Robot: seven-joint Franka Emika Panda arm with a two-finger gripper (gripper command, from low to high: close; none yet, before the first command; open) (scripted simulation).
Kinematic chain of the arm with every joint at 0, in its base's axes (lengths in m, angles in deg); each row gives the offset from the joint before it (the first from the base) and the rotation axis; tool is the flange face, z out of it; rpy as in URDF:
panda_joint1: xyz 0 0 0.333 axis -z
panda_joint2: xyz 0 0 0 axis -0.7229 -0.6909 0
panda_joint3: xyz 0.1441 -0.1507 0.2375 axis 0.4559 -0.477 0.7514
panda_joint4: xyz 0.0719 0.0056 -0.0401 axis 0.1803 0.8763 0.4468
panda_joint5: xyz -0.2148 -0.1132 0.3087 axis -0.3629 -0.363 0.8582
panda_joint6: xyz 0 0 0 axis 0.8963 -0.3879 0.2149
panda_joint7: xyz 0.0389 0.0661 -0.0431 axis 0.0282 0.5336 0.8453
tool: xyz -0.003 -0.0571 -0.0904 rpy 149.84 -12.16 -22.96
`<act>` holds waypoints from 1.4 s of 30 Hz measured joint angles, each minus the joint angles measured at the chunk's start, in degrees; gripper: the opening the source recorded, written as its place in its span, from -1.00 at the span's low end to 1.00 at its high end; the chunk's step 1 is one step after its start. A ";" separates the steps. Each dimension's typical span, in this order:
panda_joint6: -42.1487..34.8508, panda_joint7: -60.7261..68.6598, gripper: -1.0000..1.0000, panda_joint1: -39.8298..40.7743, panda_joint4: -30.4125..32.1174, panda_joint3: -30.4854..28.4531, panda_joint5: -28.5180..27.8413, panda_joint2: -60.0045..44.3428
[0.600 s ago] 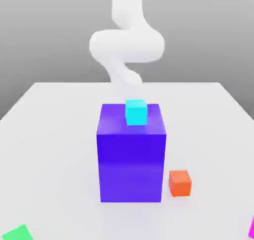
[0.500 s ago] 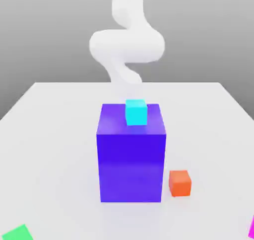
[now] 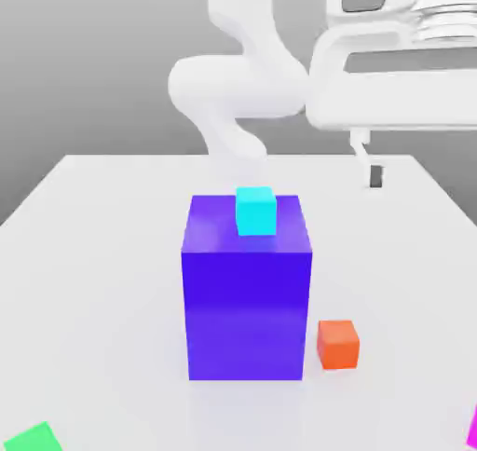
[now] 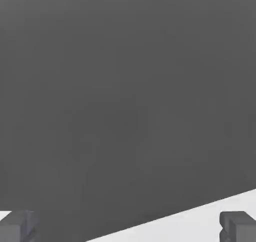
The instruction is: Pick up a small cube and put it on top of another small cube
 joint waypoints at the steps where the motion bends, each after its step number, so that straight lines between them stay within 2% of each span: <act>1: 0.35 -2.58 0.00 -0.91 -0.30 0.32 -1.09 -2.19; 8: 2.98 -19.21 0.00 -7.28 -2.34 0.01 -6.69 -17.14; 14: 5.94 -30.71 0.00 -13.92 -3.93 -1.21 -7.73 -29.12; 18: 11.21 -34.46 0.00 -17.46 -5.89 -4.72 -10.89 -37.34; 19: 12.09 -34.90 -1.00 -17.98 -6.21 -5.35 -11.44 -38.56; 25: 12.66 -35.11 -1.00 -18.24 -6.37 -5.66 -11.70 -39.17; 30: 7.17 -32.07 -1.00 -15.12 -4.37 -2.24 -7.70 -31.62; 42: 4.15 -12.70 -1.00 8.46 -2.89 -9.18 0.11 -25.91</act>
